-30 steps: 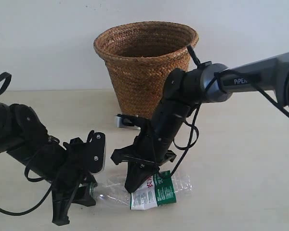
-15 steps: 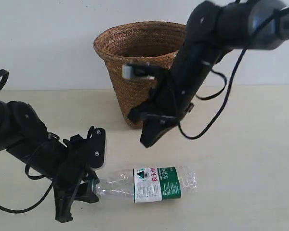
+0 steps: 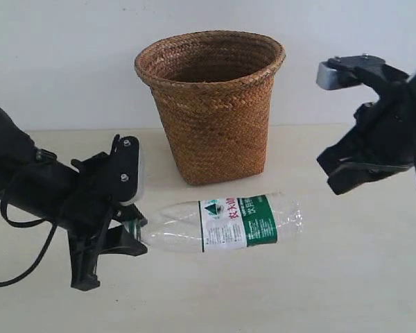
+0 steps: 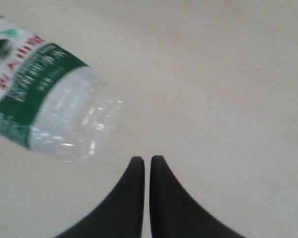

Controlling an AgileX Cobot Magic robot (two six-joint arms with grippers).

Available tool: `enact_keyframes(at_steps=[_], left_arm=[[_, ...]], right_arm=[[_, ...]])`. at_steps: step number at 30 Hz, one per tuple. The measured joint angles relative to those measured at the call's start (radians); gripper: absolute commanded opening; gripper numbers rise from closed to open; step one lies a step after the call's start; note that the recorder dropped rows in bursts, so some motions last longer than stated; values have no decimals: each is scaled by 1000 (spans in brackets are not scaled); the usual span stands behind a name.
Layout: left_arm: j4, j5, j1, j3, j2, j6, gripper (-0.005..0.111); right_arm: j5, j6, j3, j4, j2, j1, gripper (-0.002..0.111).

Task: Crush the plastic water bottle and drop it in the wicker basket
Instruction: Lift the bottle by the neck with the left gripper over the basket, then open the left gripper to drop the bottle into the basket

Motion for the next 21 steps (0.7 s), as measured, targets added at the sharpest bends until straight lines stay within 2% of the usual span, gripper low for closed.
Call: enact_keyframes(at_steps=[5,10,14,16,17,19,21], left_arm=[[-7,76,0,-18,-56,0,4],[-32,161,4,-133,-92,-54,4],[-39,137,23,-275,-96,-140,4],[-45,57,35,-358,-84,-202,7],[-51,2,39,-393,-70,-220,13],[-60,-93,45,-486,-19,-244,35],[-69,-125,49,-584,48,-255,72]], right_arm=[[-70,122,105,-160,-95,-2,0],[-105,227,176,-278,-159,-6,0],[-135,254,198,-282,-176,-8,0],[-171,256,207,-276,-178,-8,0],[-193,256,212,-268,-178,-8,0],[-245,258,225,-247,-178,-8,0],[-283,258,237,-238,-178,-8,0]])
